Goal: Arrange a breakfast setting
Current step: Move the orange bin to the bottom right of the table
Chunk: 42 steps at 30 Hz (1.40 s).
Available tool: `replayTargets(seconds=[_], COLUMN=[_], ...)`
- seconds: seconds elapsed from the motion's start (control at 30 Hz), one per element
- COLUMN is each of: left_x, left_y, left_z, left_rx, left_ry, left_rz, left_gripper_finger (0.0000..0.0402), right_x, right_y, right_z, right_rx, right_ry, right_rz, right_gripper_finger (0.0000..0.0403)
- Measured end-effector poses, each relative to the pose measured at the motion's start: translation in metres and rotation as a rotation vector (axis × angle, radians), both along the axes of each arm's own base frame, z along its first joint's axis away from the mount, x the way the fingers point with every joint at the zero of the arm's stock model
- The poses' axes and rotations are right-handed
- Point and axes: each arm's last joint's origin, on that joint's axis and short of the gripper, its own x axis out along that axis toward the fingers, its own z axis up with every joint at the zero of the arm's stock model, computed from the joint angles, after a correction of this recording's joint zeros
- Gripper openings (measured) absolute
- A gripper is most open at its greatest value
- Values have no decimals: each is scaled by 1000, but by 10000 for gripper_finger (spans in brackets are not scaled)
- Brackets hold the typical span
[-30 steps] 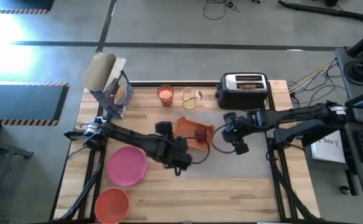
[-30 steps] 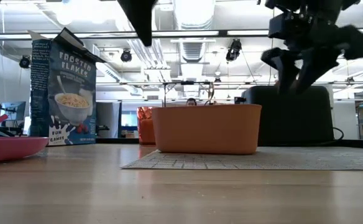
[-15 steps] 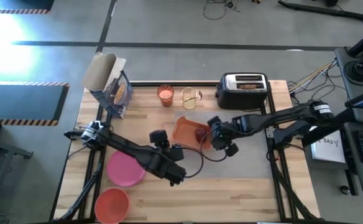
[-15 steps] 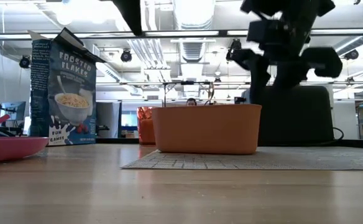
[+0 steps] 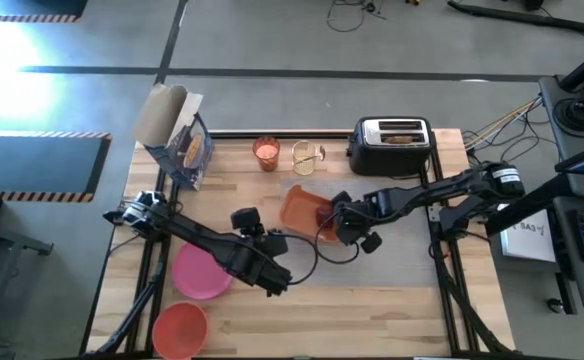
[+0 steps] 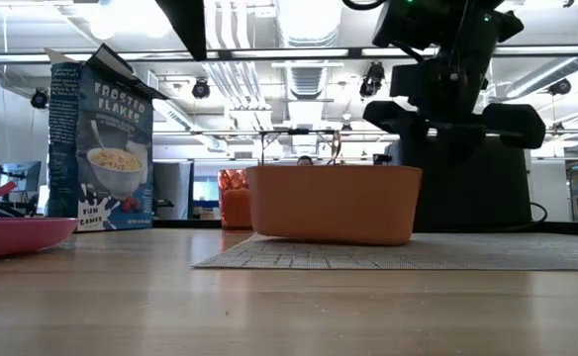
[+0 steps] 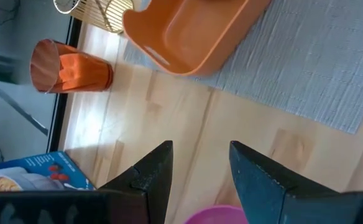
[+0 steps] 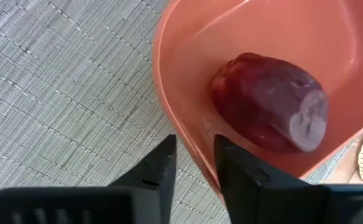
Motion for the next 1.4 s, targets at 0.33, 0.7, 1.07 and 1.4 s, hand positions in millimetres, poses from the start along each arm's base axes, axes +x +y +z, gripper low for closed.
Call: replayTargets(seconds=[0.33, 0.7, 1.07, 1.4], left_x=[0, 1, 2, 2], left_y=[1, 2, 3, 4], left_z=[0, 2, 3, 4], left_rx=[32, 116, 184, 245], left_ry=[-14, -48, -40, -20], left_rz=[-3, -17, -66, -118], left_gripper_finger=[142, 142, 142, 142], right_x=[-7, -37, -64, -98], right_y=[0, 37, 117, 184], right_z=[6, 43, 56, 35], right_rx=[49, 219, 405, 425], right_ry=[16, 133, 162, 279], right_rz=[-119, -272, -494, -708], right_gripper_finger=[9, 8, 8, 9])
